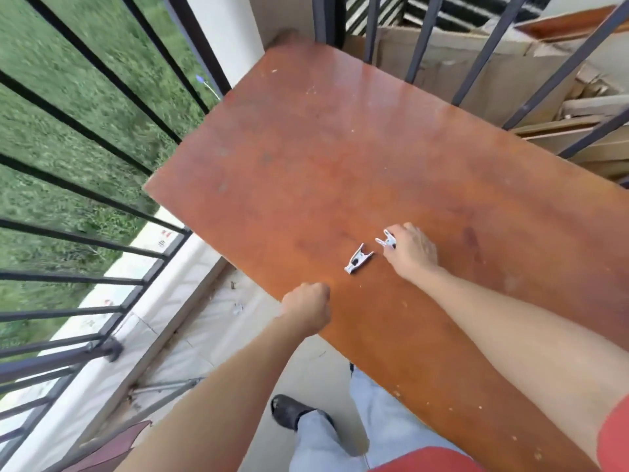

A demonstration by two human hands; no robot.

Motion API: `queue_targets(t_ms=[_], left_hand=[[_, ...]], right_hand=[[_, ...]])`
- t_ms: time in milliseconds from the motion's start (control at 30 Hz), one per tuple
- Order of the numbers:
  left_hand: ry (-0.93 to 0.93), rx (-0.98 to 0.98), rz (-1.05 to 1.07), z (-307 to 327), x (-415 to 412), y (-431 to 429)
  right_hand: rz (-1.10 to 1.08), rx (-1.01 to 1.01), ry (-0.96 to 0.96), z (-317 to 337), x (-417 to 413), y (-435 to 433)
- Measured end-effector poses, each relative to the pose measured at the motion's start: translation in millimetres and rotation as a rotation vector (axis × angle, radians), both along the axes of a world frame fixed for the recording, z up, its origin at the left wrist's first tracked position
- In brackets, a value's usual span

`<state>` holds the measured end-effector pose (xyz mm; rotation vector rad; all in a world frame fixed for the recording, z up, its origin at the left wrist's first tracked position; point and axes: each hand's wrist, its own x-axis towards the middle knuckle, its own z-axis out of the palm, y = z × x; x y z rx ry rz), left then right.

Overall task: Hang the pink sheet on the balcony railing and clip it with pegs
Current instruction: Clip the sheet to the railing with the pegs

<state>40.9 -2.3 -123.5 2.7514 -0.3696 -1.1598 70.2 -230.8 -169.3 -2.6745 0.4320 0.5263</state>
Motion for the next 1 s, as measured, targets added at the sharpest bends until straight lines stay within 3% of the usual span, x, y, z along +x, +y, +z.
queue_targets(t_ms=[300, 500, 733, 867, 1000], left_hand=[[-0.222, -0.072, 0.001, -39.4, 48.9, -86.3], [-0.286, -0.127, -0.013, -51.2, 33.7, -80.1], [-0.272, -0.005, 0.130, -4.6, -34.4, 13.0], [-0.150, -0.012, 0.352, 7.1, -97.1, 96.7], [-0.143, 0.067, 0.606, 39.8, -174.8, 185.1]], right_hand=[[0.057, -0.031, -0.069, -4.6, -52.9, -46.7], [0.167, -0.057, -0.139, -10.8, -73.8, -50.1], [0.322, 0.087, -0.083, 19.6, -72.8, 10.5], [0.532, 0.128, -0.073, 41.5, -78.0, 80.1], [0.805, 0.127, -0.080, 64.0, -91.9, 176.8]])
